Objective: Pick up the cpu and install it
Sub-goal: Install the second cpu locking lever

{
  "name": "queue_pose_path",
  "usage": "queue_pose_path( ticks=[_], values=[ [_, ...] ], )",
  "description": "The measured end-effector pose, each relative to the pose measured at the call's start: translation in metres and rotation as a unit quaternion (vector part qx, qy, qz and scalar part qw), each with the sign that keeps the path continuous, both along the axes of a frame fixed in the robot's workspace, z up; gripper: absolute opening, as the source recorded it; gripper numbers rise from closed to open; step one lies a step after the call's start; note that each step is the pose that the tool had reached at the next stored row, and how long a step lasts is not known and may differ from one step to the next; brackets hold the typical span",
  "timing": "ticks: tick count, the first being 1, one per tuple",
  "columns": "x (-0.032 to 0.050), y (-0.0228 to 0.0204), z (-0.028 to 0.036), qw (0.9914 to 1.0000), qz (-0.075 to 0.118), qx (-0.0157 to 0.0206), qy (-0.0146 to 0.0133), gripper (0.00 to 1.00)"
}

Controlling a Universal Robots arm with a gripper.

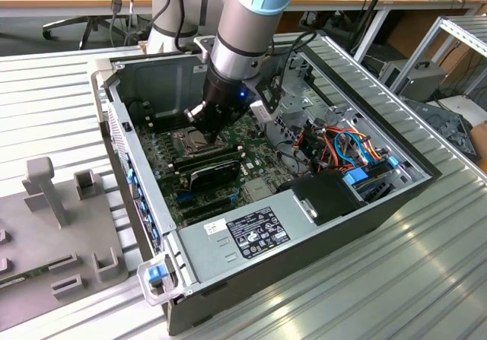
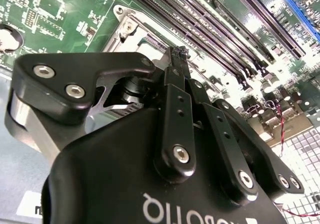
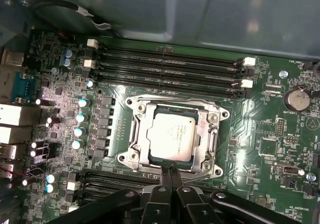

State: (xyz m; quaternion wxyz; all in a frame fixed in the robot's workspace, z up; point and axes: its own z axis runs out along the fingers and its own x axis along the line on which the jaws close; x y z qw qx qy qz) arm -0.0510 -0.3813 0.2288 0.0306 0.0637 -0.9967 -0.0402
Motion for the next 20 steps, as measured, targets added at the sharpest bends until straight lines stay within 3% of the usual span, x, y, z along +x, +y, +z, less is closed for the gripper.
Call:
queue_pose_path(
  ticks=[10,15,20],
  values=[
    [-0.003,0.0,-0.009,1.0,0.0,-0.0001,0.0001,0.11],
    [-0.0039,0.0,-0.0164,1.0,0.0,0.0,0.0,0.11],
    [-0.0068,0.0007,-0.0188,1.0,0.0,0.0002,0.0,0.11]
  ],
)
